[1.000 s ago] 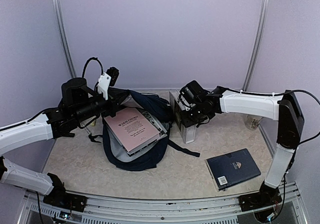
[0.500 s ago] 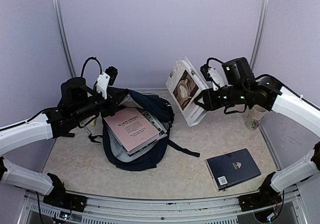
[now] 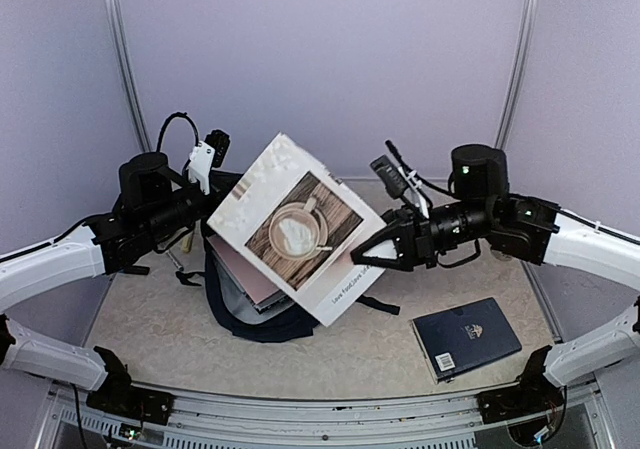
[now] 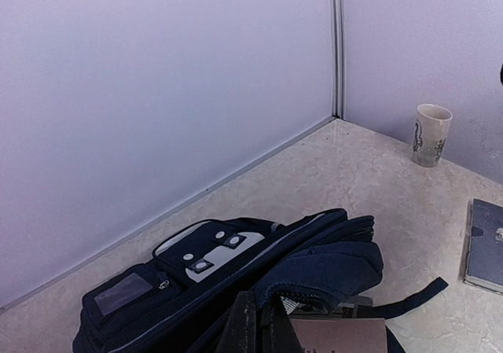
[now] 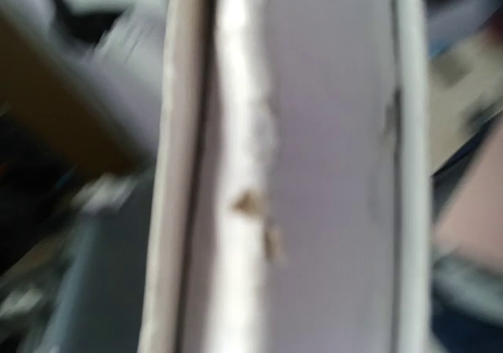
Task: Pack the student bag
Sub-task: Place the book in the largest pocket of the bag.
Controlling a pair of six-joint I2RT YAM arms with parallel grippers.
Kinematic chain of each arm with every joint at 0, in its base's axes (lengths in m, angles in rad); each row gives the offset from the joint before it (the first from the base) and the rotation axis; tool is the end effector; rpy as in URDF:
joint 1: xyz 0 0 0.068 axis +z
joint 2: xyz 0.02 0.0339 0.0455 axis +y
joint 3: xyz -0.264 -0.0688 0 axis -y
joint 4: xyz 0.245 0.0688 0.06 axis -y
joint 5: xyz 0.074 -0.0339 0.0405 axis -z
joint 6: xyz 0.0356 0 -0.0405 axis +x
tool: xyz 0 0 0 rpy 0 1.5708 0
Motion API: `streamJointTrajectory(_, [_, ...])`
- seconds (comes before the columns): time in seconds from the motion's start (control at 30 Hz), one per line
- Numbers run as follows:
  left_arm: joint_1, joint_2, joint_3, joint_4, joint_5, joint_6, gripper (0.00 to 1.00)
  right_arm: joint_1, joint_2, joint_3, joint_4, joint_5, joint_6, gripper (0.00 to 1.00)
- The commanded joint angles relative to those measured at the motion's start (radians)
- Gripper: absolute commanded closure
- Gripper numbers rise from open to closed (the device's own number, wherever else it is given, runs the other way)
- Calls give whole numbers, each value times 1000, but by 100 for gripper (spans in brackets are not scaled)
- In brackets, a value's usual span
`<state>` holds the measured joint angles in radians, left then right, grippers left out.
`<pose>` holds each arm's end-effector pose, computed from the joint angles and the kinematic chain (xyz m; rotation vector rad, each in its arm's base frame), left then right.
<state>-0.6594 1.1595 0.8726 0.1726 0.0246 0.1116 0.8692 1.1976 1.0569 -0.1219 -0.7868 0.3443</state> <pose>0.2170 -0.1693 0.3312 0.6578 1.5714 -0.4311 0.1553 0.2229 0.3586 -1.1093 1.7286 1.5229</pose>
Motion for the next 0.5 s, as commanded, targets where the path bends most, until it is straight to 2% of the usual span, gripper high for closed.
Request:
streamJointTrajectory(0.0, [13,-14,39,85,-1,-9,100,74,102,-21,59,-227,-1,73])
streamJointTrajectory(0.1, [15,-19,37,89,11,-7,100,79,148,-65,81,-179,19,73])
streamJointTrajectory(0.17, [14,-21,36,95,26,-7,100,78,177,-123,183,-164,87,73])
streamJointTrajectory(0.27, [14,-27,29,105,52,-4,100,62,261,-195,388,-131,302,73])
streamJointTrajectory(0.37, [15,-31,27,111,73,-4,100,56,385,-194,510,-87,522,74])
streamJointTrajectory(0.47, [14,-40,26,114,98,-1,100,53,481,-224,752,-99,732,76])
